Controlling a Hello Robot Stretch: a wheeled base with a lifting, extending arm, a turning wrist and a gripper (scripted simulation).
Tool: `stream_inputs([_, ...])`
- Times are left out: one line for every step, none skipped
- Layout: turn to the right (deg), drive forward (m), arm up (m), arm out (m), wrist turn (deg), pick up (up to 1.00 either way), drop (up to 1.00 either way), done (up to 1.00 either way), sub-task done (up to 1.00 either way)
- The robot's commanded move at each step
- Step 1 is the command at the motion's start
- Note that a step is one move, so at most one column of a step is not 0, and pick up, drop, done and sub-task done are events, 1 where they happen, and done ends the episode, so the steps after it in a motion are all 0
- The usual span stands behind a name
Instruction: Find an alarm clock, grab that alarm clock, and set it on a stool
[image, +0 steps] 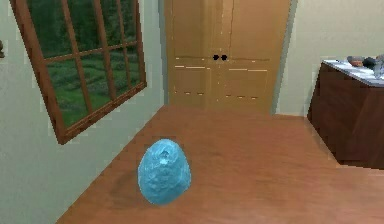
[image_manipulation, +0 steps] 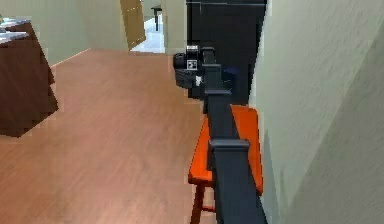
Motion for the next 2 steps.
stream_inputs([0.0, 0.0, 0.0, 0.0, 30.0, 0.0, 0.0, 0.0, 0.0])
stream_inputs([0.0, 0.0, -0.3, 0.0, 0.0, 0.0, 0.0, 0.0, 0.0])
